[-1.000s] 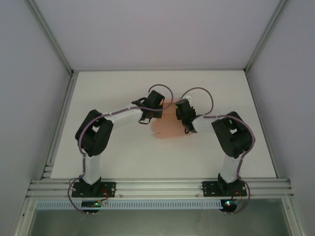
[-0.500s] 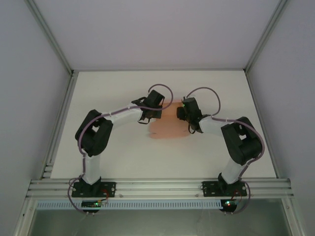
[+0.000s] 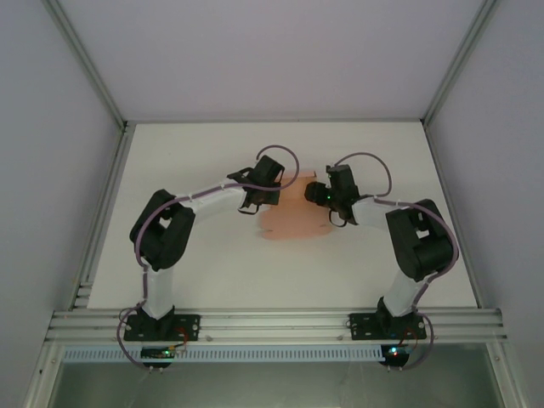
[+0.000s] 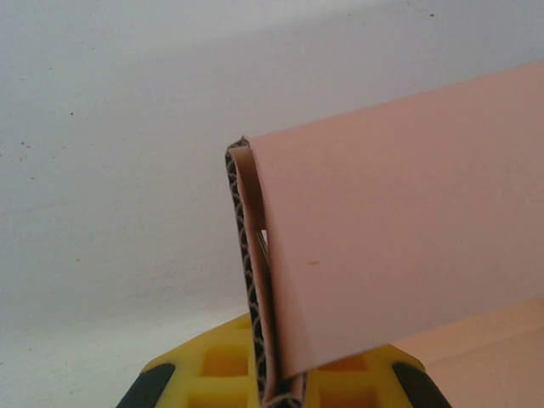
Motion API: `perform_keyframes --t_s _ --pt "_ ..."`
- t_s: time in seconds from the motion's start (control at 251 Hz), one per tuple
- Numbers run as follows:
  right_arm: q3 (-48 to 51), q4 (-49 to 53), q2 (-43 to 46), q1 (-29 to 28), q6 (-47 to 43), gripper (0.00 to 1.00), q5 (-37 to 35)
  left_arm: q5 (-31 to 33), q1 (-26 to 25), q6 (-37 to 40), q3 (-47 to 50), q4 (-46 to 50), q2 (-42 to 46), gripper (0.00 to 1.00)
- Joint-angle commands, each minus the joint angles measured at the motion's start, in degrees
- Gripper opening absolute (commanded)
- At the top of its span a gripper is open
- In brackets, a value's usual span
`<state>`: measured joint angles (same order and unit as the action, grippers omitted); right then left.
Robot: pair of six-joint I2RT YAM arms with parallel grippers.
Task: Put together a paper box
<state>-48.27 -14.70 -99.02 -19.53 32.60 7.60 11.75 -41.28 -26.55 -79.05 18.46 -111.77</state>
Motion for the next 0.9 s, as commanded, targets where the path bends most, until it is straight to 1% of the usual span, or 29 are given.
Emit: perform_keyframes --t_s 0.0,0.028,0.08,0.148,0.192,0.271,0.327,0.371,0.403,0.471,0.511,0.567,0.631,0.706,0.758,0.826,0.898 --pt "-2.55 -4.14 -0.8 1.91 4.14 0.52 0.49 1.89 0.45 1.85 1.17 10.86 -2.14 0.0" --pt "-2.74 -4.36 -0.82 1.87 5.68 0.52 0.45 1.87 0.5 1.92 1.22 10.81 -2.14 0.0" --pt "-3.34 -4.12 -1.2 1.86 5.43 0.52 0.78 1.86 0.55 1.93 1.18 10.82 -2.23 0.0" --pt "-4.39 -2.72 -1.76 1.48 4.93 0.52 -0.78 1.79 0.51 1.92 1.02 10.88 -2.41 0.0" --pt "-4.87 -2.35 -2.27 0.88 2.19 0.53 -1.04 1.69 0.5 2.01 0.85 10.82 -2.54 0.0" --pt "-4.96 -1.79 -2.76 -0.44 0.18 0.55 -4.1 1.61 0.5 2.17 0.79 10.81 -2.58 0.0" --pt "-4.93 -1.53 -2.87 -1.64 -3.39 0.59 -7.93 1.58 0.41 2.29 0.68 10.9 -2.67 0.0" --pt "-5.36 -1.03 -2.92 -2.88 -4.58 0.59 -9.84 1.61 0.41 2.36 0.69 10.9 -2.67 0.0" --pt "-5.82 0.02 -3.0 -3.62 -5.76 0.58 -10.25 1.61 0.34 2.33 0.58 10.98 -2.67 0.0" --pt "-6.71 1.2 -3.45 -3.99 -7.13 0.53 -12.38 1.6 0.41 2.37 0.55 10.91 -2.67 0.0" --pt "-7.03 1.21 -3.79 -4.29 -8.11 0.52 -12.98 1.4 0.41 2.38 0.48 10.92 -2.75 0.0" --pt "-7.42 1.2 -4.33 -4.75 -7.99 0.52 -12.59 1.32 0.41 2.36 0.25 10.99 -2.91 0.0" --pt "-7.55 1.94 -5.02 -4.48 -7.74 0.46 -12.13 1.39 0.32 2.28 0.12 11.1 -3.03 0.0" --pt "-7.01 1.35 -5.59 -4.17 -6.88 0.44 -11.25 1.61 0.33 2.18 0.12 11.25 -2.93 0.0" --pt "-6.68 1.52 -5.61 -4.25 -6.67 0.44 -10.87 1.87 0.36 2.03 0.12 11.45 -2.89 0.0" --pt "-6.22 1.97 -5.27 -4.85 -6.8 0.46 -13.17 2.24 0.37 1.83 -0.1 11.71 -2.98 0.0" --pt "-5.36 3.47 -4.7 -5.8 -8.41 0.47 -14.7 2.27 0.4 1.8 -0.4 11.86 -3.21 0.0"
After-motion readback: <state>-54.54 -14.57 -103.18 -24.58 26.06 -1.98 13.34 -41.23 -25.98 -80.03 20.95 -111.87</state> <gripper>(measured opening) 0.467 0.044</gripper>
